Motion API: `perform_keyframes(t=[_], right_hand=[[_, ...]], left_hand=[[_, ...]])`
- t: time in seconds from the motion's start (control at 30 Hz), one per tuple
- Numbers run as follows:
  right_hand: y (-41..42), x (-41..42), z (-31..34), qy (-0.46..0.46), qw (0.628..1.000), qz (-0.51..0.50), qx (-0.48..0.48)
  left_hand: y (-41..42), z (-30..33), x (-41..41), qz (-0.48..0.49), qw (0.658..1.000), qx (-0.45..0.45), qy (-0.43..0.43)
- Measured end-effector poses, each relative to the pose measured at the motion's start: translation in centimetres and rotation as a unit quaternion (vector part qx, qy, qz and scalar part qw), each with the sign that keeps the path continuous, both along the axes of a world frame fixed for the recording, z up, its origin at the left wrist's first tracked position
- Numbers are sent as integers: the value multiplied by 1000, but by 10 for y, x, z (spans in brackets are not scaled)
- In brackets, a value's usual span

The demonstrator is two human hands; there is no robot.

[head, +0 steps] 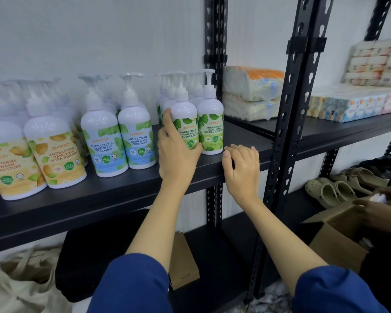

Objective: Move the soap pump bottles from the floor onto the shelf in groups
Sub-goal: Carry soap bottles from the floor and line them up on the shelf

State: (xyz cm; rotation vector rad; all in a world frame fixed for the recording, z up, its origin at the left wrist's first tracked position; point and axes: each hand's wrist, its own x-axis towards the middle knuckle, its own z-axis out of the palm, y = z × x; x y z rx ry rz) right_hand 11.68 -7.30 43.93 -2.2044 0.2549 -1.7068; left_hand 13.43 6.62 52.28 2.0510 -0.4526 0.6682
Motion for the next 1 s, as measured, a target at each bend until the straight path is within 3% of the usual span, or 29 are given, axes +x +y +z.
perform_keyframes(t=[0.23,1.0], right_hand=[[0,-1,0,0,1000,1,-1],[0,1,-1,7,1000,-7,-5]], left_hand=[[3,1,1,-40,999,-19,13],[2,1,0,-16,1000,-13,18]])
